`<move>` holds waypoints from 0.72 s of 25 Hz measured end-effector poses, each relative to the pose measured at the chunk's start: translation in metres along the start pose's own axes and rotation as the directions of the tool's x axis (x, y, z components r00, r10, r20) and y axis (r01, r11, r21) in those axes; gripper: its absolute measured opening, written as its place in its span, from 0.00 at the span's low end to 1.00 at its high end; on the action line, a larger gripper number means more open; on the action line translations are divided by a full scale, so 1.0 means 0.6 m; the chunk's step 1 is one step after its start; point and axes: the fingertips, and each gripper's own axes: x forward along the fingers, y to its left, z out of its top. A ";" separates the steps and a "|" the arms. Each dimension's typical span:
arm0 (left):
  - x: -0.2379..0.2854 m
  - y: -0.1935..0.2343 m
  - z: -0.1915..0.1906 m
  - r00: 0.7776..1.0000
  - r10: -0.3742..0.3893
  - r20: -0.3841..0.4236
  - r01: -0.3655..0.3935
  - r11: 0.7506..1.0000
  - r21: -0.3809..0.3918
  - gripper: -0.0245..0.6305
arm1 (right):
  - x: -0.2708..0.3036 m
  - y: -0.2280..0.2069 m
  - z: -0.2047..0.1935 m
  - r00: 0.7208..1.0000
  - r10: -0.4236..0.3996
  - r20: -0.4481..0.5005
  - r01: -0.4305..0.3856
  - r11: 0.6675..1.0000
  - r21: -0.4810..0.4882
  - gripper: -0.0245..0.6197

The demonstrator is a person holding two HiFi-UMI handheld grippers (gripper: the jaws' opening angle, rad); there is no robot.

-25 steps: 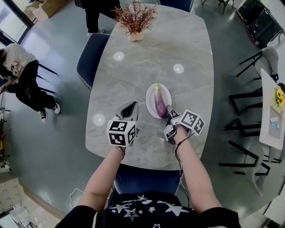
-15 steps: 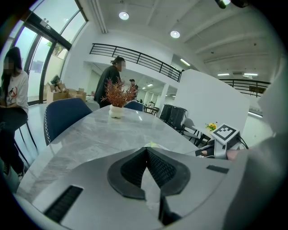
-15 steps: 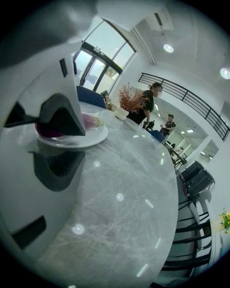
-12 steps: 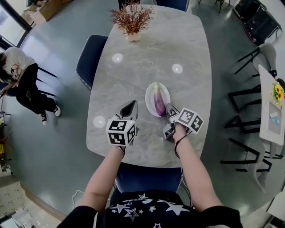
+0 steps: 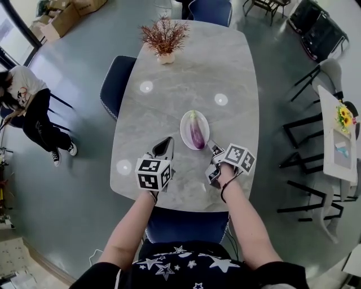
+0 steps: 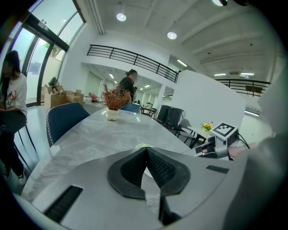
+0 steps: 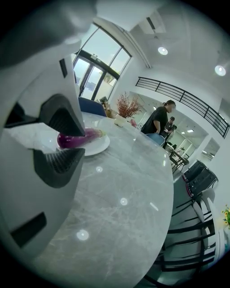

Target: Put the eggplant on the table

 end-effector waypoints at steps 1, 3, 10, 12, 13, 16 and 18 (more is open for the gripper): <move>-0.005 -0.009 0.004 1.000 -0.005 0.006 0.005 1.000 0.006 0.05 | -0.009 0.002 -0.002 1.000 0.006 0.001 -0.006 1.000 0.003 0.18; -0.017 -0.027 0.011 1.000 -0.017 0.015 0.016 1.000 0.021 0.05 | -0.024 0.007 -0.006 1.000 0.014 0.001 -0.014 1.000 0.012 0.17; -0.077 -0.084 0.029 0.998 -0.041 0.056 0.037 0.998 0.056 0.05 | -0.089 0.048 -0.034 0.998 0.057 0.003 -0.057 0.998 -0.039 0.07; -0.097 -0.104 0.030 0.996 -0.049 0.068 0.045 0.997 0.067 0.05 | -0.113 0.064 -0.045 0.997 0.083 -0.001 -0.083 0.995 -0.063 0.07; -0.106 -0.115 0.029 0.996 -0.054 0.076 0.049 0.996 0.072 0.05 | -0.125 0.071 -0.052 0.995 0.096 -0.005 -0.096 0.992 -0.076 0.07; -0.134 -0.144 0.021 0.994 -0.061 0.093 0.053 0.995 0.083 0.05 | -0.163 0.090 -0.072 0.991 0.134 -0.009 -0.134 0.984 -0.114 0.07; -0.153 -0.163 0.014 0.993 -0.063 0.102 0.054 0.995 0.088 0.05 | -0.189 0.096 -0.086 0.988 0.152 -0.015 -0.153 0.980 -0.129 0.07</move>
